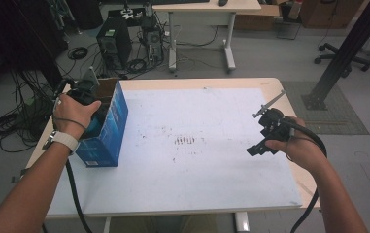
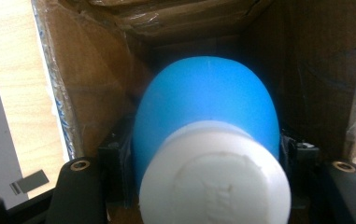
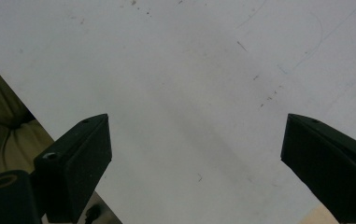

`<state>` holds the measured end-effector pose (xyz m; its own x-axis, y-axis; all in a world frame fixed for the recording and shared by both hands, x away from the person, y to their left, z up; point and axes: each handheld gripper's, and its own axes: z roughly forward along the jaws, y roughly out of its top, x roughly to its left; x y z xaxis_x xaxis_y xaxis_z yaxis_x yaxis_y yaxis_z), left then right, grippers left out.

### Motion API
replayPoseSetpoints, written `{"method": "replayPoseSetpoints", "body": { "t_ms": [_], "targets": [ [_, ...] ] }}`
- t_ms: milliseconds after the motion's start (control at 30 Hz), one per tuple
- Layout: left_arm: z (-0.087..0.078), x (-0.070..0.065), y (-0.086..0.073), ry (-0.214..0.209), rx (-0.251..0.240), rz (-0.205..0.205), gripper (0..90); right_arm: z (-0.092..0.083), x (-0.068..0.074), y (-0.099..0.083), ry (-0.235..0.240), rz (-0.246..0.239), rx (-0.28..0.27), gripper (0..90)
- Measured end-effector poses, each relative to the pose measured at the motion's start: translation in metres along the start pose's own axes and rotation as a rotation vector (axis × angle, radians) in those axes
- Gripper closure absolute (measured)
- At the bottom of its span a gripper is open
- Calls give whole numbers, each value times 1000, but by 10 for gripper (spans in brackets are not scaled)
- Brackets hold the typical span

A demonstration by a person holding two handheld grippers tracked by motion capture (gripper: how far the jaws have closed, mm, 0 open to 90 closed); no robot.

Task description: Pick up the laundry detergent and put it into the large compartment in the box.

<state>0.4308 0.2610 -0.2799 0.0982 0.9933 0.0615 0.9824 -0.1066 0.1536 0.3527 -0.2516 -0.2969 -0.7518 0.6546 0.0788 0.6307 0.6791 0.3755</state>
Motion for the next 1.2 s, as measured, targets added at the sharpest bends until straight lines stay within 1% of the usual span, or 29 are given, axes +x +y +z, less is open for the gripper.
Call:
{"method": "replayPoseSetpoints", "body": {
  "t_ms": [167, 300, 400, 467, 667, 1033, 1200],
  "targets": [
    [1, 2, 1, -13, -5, 5, 370, 1, 0, -2, 1, 3, 1, 88],
    [1, 4, 1, -19, -9, 1, 369, 2, 0, -3, 2, 3, 4, 88],
    [1, 4, 1, -18, -3, 4, 368, 2, 0, -3, 3, 4, 4, 88],
    [1, 4, 1, -17, 1, 5, 352, 2, 0, -3, 2, 3, 5, 88],
    [1, 7, 0, -20, -3, 1, 349, 3, 1, -3, 3, 2, 5, 88],
    [2, 8, 1, -29, 2, 13, 312, 2, 2, -3, 2, -1, 4, 88],
    [1, 8, 0, -33, -4, 13, 303, 2, 2, -4, 1, 3, 7, 88]
  ]
}}
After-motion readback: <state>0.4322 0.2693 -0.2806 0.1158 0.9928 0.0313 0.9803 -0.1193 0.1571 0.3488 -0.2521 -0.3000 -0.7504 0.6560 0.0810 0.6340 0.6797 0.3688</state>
